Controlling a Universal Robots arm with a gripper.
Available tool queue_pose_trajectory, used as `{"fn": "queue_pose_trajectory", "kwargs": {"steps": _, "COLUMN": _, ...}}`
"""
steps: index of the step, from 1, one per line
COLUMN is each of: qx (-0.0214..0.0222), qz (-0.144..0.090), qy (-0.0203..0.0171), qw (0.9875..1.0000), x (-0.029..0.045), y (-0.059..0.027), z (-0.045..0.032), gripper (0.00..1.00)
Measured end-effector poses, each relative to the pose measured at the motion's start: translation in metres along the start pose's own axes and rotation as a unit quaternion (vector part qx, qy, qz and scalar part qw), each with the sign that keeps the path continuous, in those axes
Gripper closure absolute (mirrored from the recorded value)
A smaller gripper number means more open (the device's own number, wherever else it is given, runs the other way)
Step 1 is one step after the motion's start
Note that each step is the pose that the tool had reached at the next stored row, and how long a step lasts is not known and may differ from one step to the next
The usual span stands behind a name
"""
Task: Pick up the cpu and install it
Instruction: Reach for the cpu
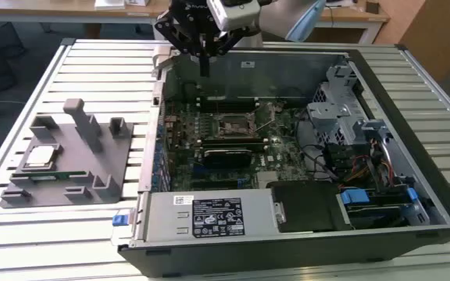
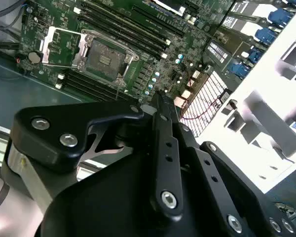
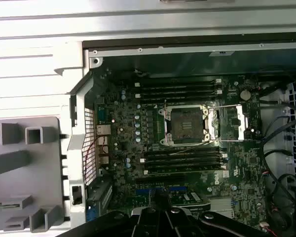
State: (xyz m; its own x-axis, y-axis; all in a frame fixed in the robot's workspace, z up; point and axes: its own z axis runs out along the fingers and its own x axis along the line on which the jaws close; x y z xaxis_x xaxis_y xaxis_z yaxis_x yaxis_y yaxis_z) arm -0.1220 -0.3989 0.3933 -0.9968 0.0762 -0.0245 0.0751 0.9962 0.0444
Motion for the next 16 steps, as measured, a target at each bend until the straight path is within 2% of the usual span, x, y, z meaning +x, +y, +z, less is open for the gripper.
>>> {"fn": "queue_pose_trajectory", "kwargs": {"steps": 8, "qx": 0.0000, "qz": 0.000, "qy": 0.0000, "qw": 1.0000, "x": 0.0016, "y": -0.0001, "z": 0.0000, "gripper": 0.89}}
{"fn": "queue_pose_trajectory", "kwargs": {"steps": 16, "qx": 0.0000, "qz": 0.000, "qy": 0.0000, "qw": 1.0000, "x": 0.0080, "y": -0.0006, "z": -0.0002, "gripper": 0.89}}
